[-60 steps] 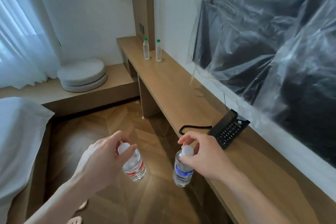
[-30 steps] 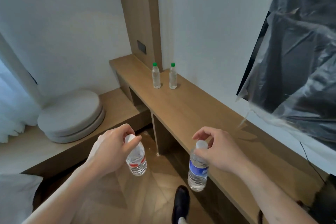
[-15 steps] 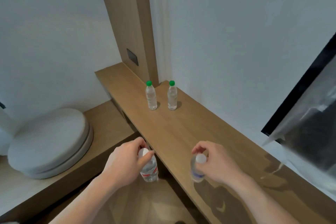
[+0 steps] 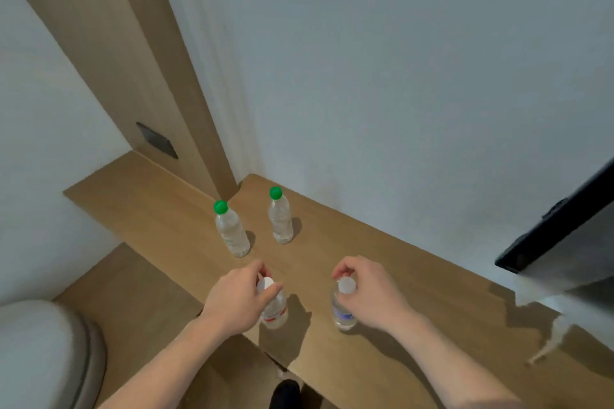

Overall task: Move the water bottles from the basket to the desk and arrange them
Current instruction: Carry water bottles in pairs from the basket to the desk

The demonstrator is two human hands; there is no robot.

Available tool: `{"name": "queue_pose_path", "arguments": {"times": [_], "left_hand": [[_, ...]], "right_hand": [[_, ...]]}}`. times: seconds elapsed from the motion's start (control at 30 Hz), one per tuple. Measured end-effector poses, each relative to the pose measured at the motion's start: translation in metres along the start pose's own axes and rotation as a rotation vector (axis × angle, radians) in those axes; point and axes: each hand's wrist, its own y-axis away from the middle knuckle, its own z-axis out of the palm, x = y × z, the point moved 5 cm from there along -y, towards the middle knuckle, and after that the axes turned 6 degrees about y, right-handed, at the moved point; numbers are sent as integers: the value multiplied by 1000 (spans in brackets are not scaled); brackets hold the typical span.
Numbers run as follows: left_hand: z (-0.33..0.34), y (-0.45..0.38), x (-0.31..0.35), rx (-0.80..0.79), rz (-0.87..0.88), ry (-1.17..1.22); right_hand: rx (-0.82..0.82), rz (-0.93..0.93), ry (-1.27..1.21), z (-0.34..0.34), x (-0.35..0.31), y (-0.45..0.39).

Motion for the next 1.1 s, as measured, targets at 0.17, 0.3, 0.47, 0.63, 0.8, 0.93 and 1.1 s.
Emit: {"name": "queue_pose_path", "arguments": {"times": [0.17, 0.3, 0.47, 0.63, 0.8, 0.93, 1.1], "left_hand": [[3, -63, -25, -100, 133, -96], [-2, -87, -31, -124, 207, -106], [-6, -99, -39, -145, 219, -99], [-22, -92, -37, -177, 282, -162], [-50, -58, -20, -176, 382, -150], [-57, -11, 12, -209, 526, -67], [-32, 65, 81, -301, 758, -48]], "right_hand": [[36, 172, -21, 22, -15, -36], [53, 268, -62, 40, -26, -53], [122, 362, -108, 47, -29, -56], [109, 390, -76, 43, -34, -33], [142, 411, -157, 35, -46, 29], [188, 452, -210, 28, -38, 111], [274, 614, -242, 18, -10, 232]]}}
